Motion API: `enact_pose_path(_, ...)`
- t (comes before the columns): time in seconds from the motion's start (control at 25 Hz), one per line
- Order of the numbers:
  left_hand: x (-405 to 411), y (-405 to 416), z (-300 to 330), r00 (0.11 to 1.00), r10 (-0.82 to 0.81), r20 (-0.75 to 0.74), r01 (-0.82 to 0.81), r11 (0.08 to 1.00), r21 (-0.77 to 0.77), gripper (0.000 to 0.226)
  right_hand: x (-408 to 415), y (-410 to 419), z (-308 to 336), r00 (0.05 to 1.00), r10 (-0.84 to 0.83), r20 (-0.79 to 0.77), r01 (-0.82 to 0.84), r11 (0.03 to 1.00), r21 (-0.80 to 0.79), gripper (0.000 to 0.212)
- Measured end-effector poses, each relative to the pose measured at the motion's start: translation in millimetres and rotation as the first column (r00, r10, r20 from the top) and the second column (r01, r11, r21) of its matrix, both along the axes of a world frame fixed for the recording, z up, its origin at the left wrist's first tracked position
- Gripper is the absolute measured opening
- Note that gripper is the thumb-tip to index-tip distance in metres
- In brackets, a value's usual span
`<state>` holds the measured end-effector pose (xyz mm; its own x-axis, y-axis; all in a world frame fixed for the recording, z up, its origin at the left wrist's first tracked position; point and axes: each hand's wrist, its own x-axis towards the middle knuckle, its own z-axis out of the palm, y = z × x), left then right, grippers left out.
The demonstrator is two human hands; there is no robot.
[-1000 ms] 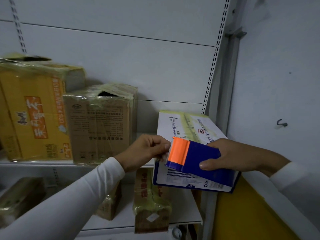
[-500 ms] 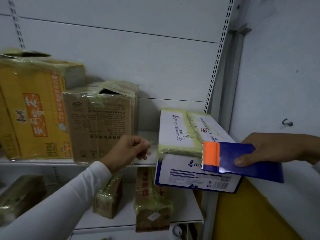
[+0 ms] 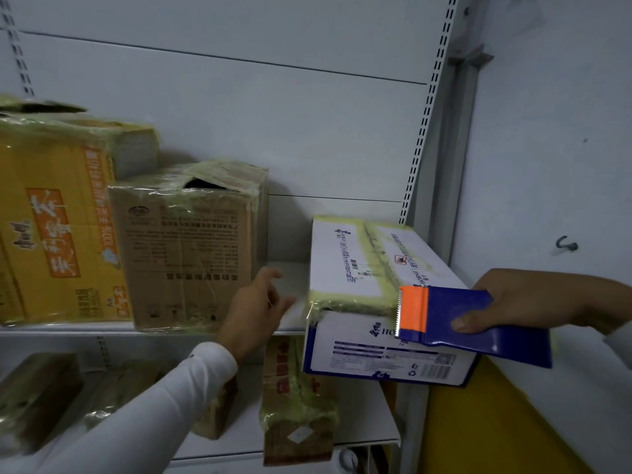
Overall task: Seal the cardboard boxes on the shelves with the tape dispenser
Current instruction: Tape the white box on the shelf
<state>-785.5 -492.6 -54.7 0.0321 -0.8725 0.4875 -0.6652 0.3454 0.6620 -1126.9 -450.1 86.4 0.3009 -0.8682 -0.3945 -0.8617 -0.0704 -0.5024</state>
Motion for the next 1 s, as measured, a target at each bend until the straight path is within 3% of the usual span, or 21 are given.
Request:
enact_pose_path(0.08, -2, -1, 2, 0.981, -0.118, 0.154, 0.148, 0.968, -0.203, 0.042, 0, -1, -1, 1.0, 0.011, -0.005, -0.011, 1.0, -0.004, 0.019)
enact_pose_path(0.16, -8, -4, 3, 0.895, -0.204, 0.395, 0.301, 0.933, -0.199, 0.061, 1, -1, -2, 1.0, 0.016, -0.001, -0.016, 1.0, -0.012, 0.02)
enact_pose_path(0.2, -10, -7, 2, 0.871, -0.234, 0.432, 0.332, 0.929, -0.166, 0.068, 2, -1, -2, 1.0, 0.017, 0.003, -0.017, 1.0, -0.014, 0.02)
enact_pose_path(0.32, -11, -15, -5, 0.897, -0.282, 0.341, 0.353, 0.921, -0.165, 0.068, 3, 2, -1, 1.0, 0.013, 0.008, -0.013, 1.0, -0.022, 0.016)
enact_pose_path(0.52, 4, -19, -1, 0.813, -0.275, 0.512, 0.446, 0.86, -0.247, 0.053, 1, 13, 0, 0.999, 0.021, 0.031, -0.02, 1.0, -0.02, 0.016)
enact_pose_path(0.64, 12, -17, 20, 0.731, -0.152, 0.666, 0.439, 0.851, -0.287, 0.053, 3, 15, 1, 1.0, 0.01, 0.019, -0.009, 0.999, -0.041, 0.026)
enact_pose_path(0.76, -15, -10, 38, 0.711, -0.037, 0.702, 0.391, 0.85, -0.352, 0.068, 7, 9, -2, 0.998, -0.026, -0.062, 0.022, 0.997, -0.071, 0.036)
enact_pose_path(0.88, -61, -12, 38, 0.567, -0.108, 0.817, 0.453, 0.869, -0.199, 0.073, 9, 6, -3, 0.996, -0.047, -0.071, 0.043, 0.998, -0.051, 0.032)
enact_pose_path(1.0, -76, -24, 35, 0.56, -0.221, 0.798, 0.451, 0.89, -0.07, 0.056, 8, 6, -5, 0.998, -0.046, -0.051, 0.044, 0.998, -0.042, 0.019)
